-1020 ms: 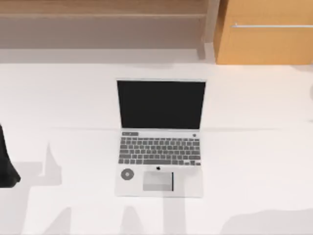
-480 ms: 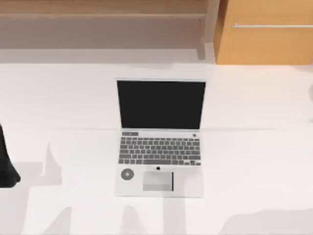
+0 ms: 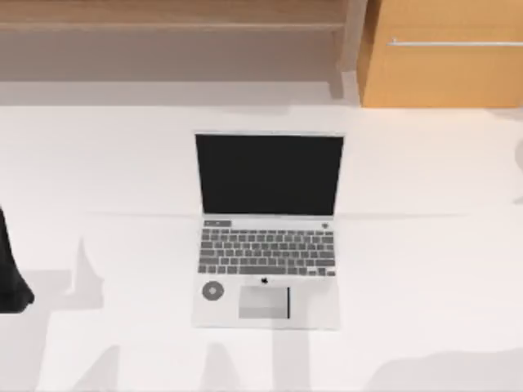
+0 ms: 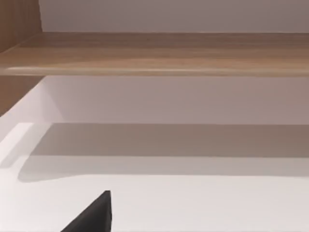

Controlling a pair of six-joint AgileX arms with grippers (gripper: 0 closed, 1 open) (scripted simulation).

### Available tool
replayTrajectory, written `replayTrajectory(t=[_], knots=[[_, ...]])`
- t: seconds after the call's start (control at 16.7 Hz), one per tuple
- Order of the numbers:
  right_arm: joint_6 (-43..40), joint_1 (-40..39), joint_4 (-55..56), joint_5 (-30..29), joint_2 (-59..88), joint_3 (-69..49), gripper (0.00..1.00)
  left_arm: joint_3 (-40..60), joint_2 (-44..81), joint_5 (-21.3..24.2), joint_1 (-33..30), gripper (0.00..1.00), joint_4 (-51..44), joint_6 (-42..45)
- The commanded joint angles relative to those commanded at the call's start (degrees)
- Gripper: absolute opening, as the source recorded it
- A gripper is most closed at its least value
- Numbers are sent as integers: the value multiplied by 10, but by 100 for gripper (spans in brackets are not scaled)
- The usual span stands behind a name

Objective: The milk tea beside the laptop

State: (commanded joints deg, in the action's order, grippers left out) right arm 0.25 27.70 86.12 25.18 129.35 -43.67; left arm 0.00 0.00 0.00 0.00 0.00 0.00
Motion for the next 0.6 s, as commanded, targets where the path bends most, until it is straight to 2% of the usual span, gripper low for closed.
replayTrajectory(t=[0.6], knots=[[2,-16,-1,-7,-20,-5,0,0,0,0,0,100,0,0]])
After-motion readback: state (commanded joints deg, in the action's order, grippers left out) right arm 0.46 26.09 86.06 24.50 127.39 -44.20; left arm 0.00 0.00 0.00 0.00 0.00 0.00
